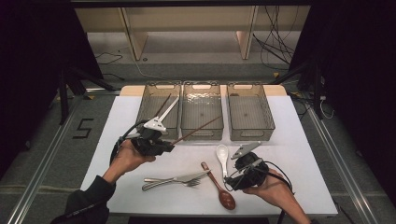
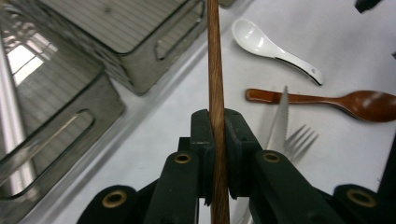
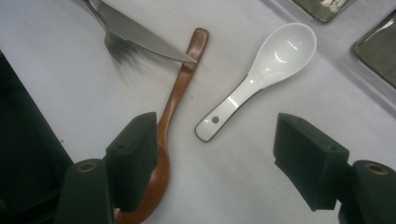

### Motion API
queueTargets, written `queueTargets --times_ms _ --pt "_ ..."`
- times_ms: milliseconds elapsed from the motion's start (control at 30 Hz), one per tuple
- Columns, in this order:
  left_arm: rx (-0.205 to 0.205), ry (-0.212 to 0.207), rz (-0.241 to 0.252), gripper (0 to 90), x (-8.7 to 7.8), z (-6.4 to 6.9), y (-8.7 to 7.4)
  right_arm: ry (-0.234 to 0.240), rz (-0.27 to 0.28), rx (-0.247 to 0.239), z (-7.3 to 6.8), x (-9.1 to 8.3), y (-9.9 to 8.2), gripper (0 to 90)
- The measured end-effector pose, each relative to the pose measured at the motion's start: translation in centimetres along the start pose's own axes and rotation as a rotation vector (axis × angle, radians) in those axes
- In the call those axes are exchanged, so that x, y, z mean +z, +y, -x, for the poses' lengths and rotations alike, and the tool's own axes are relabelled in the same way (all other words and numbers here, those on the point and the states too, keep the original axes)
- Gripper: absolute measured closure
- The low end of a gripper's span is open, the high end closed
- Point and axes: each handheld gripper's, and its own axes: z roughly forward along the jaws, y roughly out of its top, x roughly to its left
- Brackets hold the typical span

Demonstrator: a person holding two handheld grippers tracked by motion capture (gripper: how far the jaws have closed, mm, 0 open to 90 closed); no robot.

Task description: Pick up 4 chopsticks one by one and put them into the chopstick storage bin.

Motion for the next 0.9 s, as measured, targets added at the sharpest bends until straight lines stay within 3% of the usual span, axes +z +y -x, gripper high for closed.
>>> queueTargets --times_ms 333,900 --pt "-0.094 0.090 0.052 82.9 -1.8 -2.7 -0.9 -0.008 -0.009 0.019 0.1 0.2 0.0 29.0" --pt "-0.256 0.153 0.087 82.9 -2.1 -7.0 -1.6 -0.005 -0.026 0.022 0.1 0.5 -0.2 29.0"
